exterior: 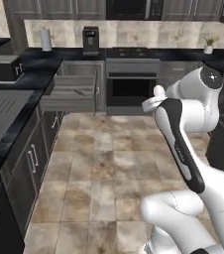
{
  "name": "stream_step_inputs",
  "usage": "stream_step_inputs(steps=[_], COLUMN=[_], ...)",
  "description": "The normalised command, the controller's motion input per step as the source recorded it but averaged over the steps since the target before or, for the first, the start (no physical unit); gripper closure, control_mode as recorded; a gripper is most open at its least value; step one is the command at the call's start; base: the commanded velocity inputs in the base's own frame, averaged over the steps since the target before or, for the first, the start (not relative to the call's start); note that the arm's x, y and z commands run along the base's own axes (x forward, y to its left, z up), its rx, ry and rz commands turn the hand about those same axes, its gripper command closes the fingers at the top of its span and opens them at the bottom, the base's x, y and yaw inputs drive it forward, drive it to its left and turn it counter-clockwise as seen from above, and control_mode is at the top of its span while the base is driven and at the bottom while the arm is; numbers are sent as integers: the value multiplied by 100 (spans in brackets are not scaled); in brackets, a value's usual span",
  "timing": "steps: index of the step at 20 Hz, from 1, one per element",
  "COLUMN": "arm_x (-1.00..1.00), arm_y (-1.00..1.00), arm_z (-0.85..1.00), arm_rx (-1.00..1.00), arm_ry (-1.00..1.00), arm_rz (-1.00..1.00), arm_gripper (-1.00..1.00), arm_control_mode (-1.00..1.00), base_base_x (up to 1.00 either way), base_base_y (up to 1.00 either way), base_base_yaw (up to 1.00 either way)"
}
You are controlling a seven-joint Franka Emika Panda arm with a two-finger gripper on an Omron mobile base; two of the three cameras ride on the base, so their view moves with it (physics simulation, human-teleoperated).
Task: Pick up the metallic utensils from the counter and place them in the open drawer. Make sure not to pick up any wooden utensils.
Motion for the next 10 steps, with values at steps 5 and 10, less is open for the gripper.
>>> stream_step_inputs(steps=[5,10], arm_x=[0,0], arm_y=[0,0], arm_z=[0,0], arm_rx=[0,0], arm_ry=[0,0], arm_rz=[0,0], arm_gripper=[100,100], arm_control_mode=[100,100], base_base_x=[99,95], base_base_y=[7,28], base_base_yaw=[-1,-2])
